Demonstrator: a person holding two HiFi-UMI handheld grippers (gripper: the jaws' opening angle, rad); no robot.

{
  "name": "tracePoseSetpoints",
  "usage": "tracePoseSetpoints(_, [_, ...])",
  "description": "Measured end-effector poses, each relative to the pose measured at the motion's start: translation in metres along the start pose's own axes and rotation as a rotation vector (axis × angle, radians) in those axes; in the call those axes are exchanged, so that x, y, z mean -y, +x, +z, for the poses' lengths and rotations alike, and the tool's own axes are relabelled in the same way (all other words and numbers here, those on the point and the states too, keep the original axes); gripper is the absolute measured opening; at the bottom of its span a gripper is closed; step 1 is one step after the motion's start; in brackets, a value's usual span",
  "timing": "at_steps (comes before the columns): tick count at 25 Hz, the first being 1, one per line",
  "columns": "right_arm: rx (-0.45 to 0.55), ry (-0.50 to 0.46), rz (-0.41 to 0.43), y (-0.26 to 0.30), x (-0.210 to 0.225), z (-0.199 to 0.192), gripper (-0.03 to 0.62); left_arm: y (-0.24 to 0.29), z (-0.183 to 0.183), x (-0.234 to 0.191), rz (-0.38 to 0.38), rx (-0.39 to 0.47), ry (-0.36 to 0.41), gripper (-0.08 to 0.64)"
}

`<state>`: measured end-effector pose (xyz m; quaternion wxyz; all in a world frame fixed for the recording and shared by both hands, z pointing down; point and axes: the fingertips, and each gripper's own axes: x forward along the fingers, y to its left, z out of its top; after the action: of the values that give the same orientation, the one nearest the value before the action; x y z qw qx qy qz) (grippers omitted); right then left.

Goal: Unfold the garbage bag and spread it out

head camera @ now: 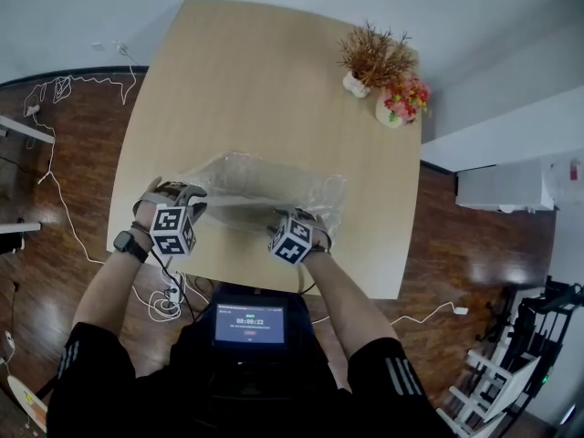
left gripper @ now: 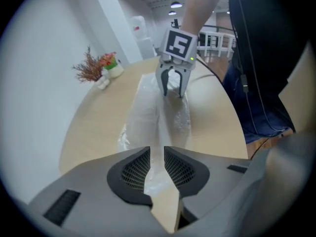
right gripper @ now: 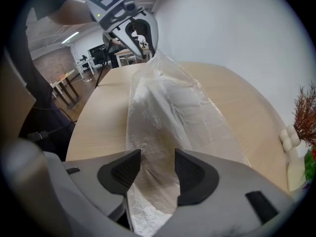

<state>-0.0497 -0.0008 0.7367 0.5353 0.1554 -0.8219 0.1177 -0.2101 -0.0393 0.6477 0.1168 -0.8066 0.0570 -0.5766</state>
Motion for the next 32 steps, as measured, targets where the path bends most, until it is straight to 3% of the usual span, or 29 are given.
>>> tracePoseSetpoints(3, [0.003, 0.005, -0.004, 0.0, 0.002, 0.0, 0.244, 0.005, 0.006, -0.024, 0.042, -0.013, 0.002, 0.087])
tracePoseSetpoints(9, [-0.007, 0.022, 0.014, 0.001, -0.003, -0.002, 0.249, 0.038, -0.026, -0.036, -0.002, -0.181, 0.094, 0.087])
tracePoseSetpoints(12, [-0.003, 0.027, 0.016, 0.001, -0.001, -0.001, 0.249, 0.046, -0.038, -0.042, -0.034, -0.211, 0.088, 0.087])
tracePoseSetpoints(21, [0.008, 0.054, 0.023, 0.001, -0.001, -0.002, 0.258, 0.075, -0.08, -0.056, -0.064, -0.22, 0.016, 0.089])
tracePoseSetpoints(24, [0.011, 0.057, 0.022, 0.001, 0.0, -0.002, 0.258, 0.085, -0.086, -0.053, -0.091, -0.211, -0.024, 0.137])
tracePoseSetpoints(32, [0.022, 0.085, 0.026, 0.0, 0.002, -0.001, 0.259, 0.092, -0.085, -0.048, -0.126, -0.203, -0.024, 0.155])
